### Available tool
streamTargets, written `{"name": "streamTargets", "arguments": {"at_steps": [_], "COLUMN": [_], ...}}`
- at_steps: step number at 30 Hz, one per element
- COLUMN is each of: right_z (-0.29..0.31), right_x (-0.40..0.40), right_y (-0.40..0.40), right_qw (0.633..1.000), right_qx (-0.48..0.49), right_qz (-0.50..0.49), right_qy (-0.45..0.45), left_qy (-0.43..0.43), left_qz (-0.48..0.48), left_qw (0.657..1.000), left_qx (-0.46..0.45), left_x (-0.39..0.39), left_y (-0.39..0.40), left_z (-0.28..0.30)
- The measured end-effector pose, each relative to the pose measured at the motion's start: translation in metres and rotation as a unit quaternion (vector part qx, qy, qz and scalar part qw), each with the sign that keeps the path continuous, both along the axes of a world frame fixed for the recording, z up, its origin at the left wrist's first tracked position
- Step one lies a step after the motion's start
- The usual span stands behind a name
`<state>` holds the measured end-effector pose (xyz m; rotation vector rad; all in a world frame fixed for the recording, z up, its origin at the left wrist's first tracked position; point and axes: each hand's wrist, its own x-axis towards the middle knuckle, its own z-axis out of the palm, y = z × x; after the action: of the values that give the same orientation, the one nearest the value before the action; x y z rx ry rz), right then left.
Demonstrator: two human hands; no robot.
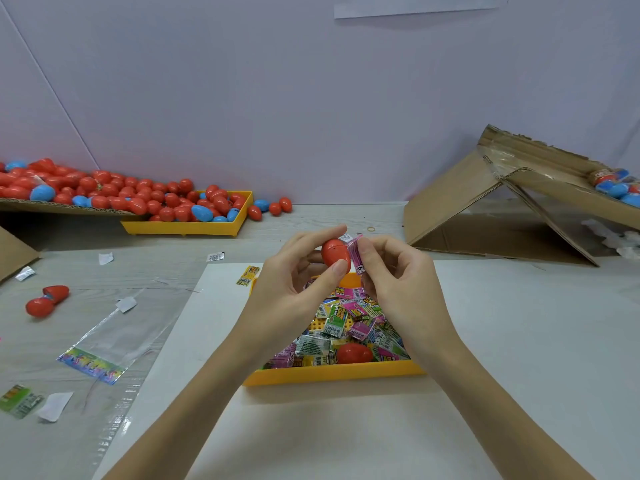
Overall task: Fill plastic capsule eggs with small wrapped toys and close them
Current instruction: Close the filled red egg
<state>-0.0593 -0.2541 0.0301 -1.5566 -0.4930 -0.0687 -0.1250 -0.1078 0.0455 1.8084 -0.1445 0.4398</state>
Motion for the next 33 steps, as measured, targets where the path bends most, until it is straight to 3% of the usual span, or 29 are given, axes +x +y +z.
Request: {"name": "streamTargets", "arguments": {"at_steps": [20,33], "right_z": [-0.0016,-0.0006], "right_x": [0.0007,-0.0013], "right_y": [0.0001,-0.0002], "right_qw": [1.0,1.0], "right_qx": [0.015,-0.01], "right_qz": [-0.008,-0.008], "right_qy": [0.025,-0.027], "left_qy": [0.008,0.007], "left_qz": [-0.005,-0.015], "left_qw": [1.0,0.999], "left_qx": [-0.016,-0.049], "left_x": [0.0018,0.0049], "left_y": [0.0049,0.0081], "left_z": [-0.003,-0.0051]}}
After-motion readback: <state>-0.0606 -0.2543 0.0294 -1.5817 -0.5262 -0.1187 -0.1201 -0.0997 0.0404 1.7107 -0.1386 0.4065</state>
